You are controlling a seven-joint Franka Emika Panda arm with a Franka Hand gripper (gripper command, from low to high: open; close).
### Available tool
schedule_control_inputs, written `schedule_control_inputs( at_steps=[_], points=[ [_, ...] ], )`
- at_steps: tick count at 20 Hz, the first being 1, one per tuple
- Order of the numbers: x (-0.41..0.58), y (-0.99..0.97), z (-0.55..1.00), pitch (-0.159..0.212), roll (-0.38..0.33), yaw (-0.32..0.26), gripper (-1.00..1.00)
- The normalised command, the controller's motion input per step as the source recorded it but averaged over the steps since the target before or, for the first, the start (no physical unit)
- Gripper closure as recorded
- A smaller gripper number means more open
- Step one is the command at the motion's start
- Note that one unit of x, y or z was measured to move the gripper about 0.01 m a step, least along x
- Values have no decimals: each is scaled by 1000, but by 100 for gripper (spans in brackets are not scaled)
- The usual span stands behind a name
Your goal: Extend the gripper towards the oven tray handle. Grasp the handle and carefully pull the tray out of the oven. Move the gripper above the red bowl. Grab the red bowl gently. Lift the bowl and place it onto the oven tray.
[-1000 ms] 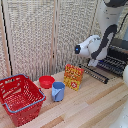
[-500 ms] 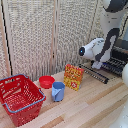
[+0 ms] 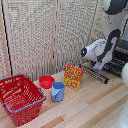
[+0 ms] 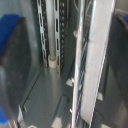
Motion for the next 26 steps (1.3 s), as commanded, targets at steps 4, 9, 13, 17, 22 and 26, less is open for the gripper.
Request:
schedule_control_inputs(
  at_steps=[4, 9, 13, 17, 22, 26],
  points=[
    [-110, -115, 80, -14, 0, -65, 100],
    [59, 106, 37, 7, -77, -38, 100],
    [176, 146, 486, -86, 50, -14, 100],
    [218, 179, 558, -151, 109, -30, 100],
    [246, 228, 469, -144, 163, -10, 100],
    [222, 346, 444, -129, 106, -15, 100]
  ],
)
